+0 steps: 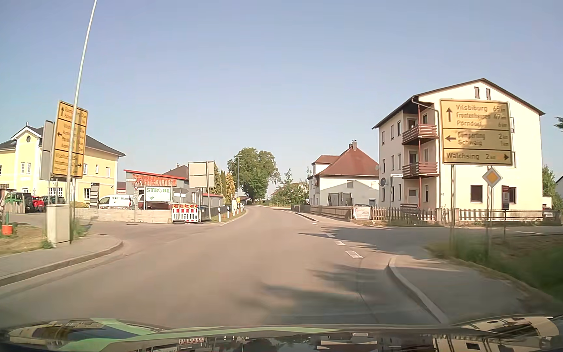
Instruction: Follow the waypoints while adhering to traffic rules and regulations
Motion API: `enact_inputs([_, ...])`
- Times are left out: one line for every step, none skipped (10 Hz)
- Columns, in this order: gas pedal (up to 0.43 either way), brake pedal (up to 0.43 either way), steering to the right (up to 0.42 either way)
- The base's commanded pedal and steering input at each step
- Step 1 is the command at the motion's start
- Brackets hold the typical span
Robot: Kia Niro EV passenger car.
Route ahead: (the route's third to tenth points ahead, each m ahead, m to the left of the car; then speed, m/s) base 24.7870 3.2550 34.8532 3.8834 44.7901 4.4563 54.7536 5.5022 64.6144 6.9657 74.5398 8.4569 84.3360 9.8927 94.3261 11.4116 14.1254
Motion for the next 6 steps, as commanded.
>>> enact_inputs([0.110,0.000,-0.024])
enact_inputs([0.098,0.000,-0.024])
enact_inputs([0.098,0.000,-0.024])
enact_inputs([0.098,0.000,-0.023])
enact_inputs([0.098,0.000,-0.023])
enact_inputs([0.098,0.000,-0.023])
